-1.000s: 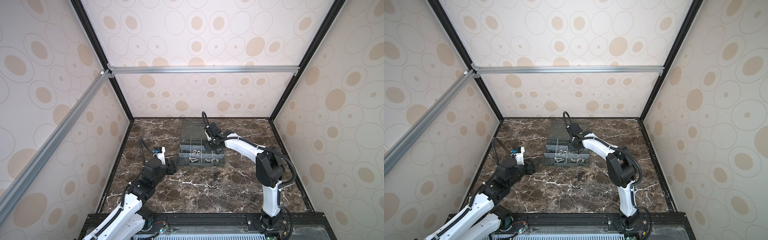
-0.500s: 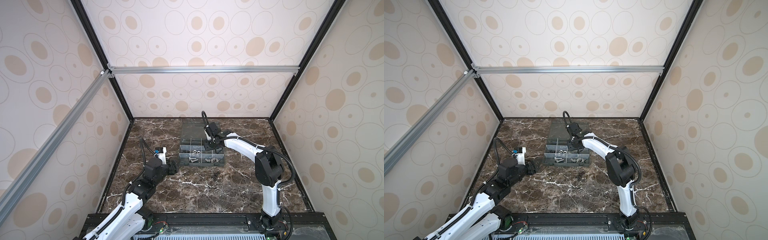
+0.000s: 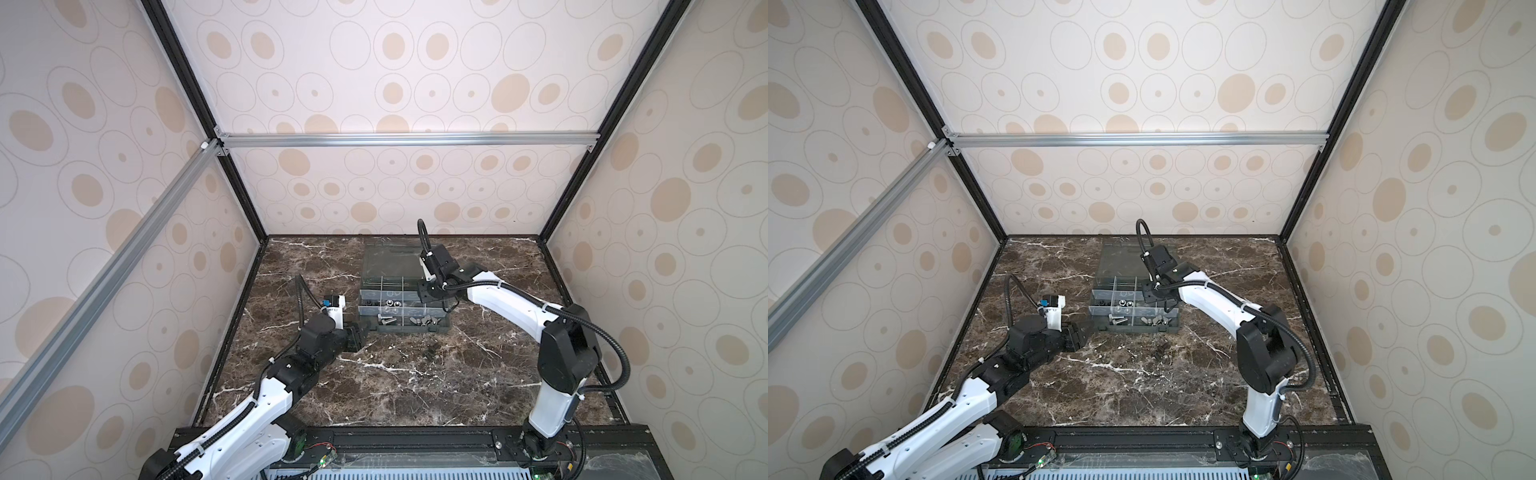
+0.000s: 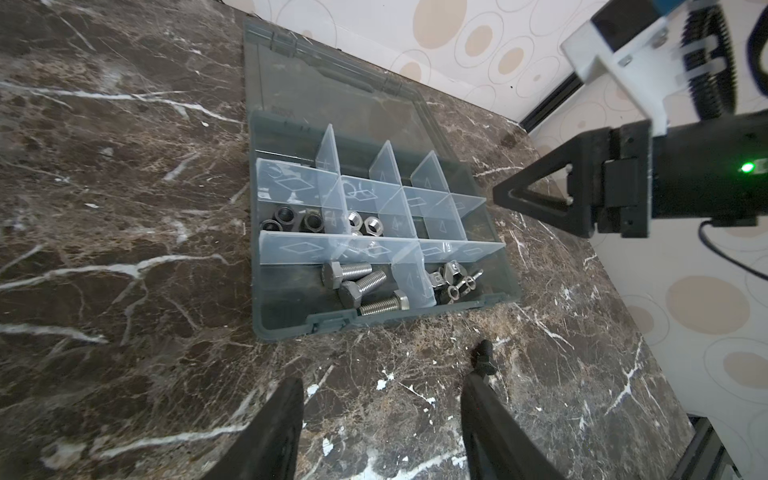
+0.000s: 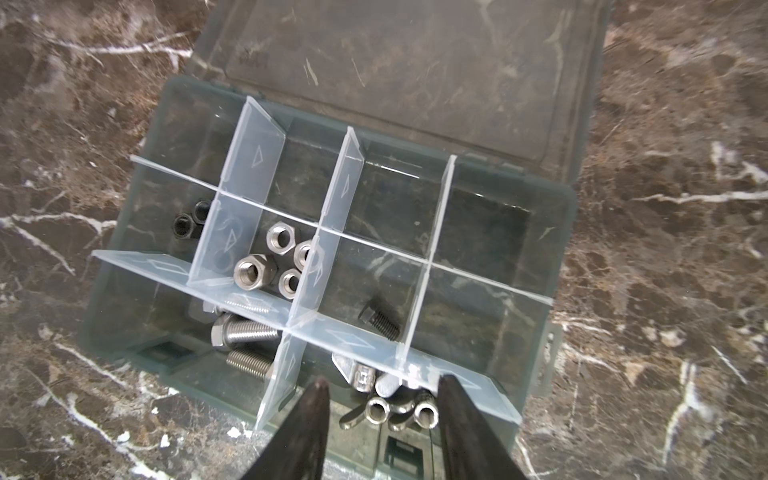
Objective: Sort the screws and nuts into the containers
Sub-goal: 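Withdraw the right gripper while the left gripper reaches toward the black bolts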
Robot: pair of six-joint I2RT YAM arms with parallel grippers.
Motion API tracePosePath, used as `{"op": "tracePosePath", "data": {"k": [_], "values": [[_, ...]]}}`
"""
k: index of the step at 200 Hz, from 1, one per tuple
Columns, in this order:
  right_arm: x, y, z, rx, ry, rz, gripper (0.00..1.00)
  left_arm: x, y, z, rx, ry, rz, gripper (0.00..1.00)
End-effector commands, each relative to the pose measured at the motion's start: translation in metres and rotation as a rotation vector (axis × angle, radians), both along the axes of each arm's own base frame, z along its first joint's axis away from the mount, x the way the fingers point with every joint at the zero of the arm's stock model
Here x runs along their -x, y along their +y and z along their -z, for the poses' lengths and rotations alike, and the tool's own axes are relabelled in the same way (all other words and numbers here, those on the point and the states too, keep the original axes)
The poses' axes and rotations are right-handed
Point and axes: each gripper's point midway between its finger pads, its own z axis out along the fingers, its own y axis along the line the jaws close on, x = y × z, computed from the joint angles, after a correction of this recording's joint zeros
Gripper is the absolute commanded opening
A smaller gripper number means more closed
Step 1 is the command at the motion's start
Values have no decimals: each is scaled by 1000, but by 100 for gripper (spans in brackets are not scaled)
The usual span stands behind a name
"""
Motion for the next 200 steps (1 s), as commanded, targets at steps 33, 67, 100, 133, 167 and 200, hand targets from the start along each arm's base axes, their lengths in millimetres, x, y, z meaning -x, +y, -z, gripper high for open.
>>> {"op": "tracePosePath", "data": {"k": [33, 67, 100, 133, 167, 200], "values": [[23, -40, -19, 7, -51, 87, 47, -2, -37, -5, -36, -25, 91, 59], [44, -71, -22, 13, -69, 157, 48, 1, -65, 5, -125, -6, 176, 58], [66, -106, -19, 24, -81, 236, 49, 4, -100, 19, -223, 36, 287, 58], [89, -136, -15, 36, -93, 305, 51, 4, -131, 31, -335, 58, 381, 56], [110, -155, -9, 16, -98, 358, 51, 3, -159, 51, -429, 121, 476, 55], [123, -170, -5, 18, -108, 393, 53, 1, -187, 64, -537, 134, 540, 54]]}}
